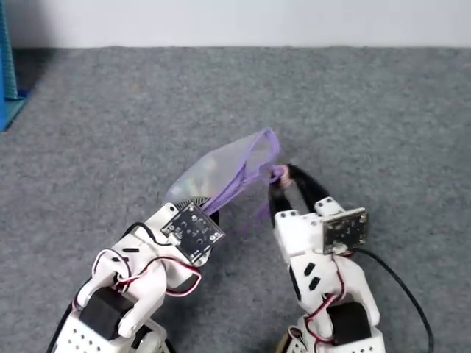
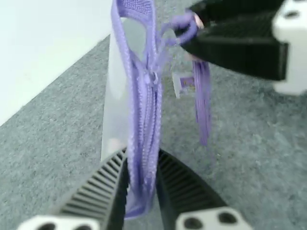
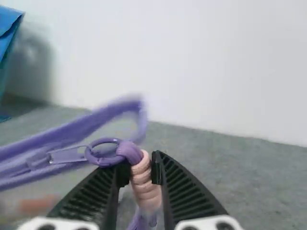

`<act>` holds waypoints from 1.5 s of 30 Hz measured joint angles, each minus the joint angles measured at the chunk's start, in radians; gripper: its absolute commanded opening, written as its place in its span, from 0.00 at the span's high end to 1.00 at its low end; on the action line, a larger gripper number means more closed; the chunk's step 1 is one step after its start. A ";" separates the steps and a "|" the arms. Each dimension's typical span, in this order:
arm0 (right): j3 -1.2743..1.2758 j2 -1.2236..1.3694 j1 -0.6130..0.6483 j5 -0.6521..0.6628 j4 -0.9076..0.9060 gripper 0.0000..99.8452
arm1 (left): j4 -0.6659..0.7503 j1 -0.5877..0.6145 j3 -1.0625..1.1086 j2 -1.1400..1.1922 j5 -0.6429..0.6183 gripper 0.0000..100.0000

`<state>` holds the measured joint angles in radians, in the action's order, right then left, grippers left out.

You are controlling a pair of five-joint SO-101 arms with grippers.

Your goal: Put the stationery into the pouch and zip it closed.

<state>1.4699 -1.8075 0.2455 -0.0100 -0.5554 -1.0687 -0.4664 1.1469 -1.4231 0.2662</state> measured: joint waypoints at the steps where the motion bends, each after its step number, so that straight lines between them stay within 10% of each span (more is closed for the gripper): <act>1: 0.006 0.006 -0.017 0.000 0.014 0.99 | -0.008 0.000 0.000 -0.002 0.000 0.99; 30: 0.150 -0.008 -0.226 0.141 0.190 0.97 | -0.055 0.009 -0.002 -0.006 0.000 0.96; 37: 0.091 0.002 -0.153 0.138 -0.015 0.73 | -0.068 0.038 0.000 -0.002 -0.091 0.68; 45: -0.094 0.006 -0.028 0.026 -0.351 0.72 | -0.078 0.058 -0.003 0.002 -0.244 0.67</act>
<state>1.3763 -1.8013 0.2179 0.0161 -0.9068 -1.1469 -0.4081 1.1439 -1.4216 0.0222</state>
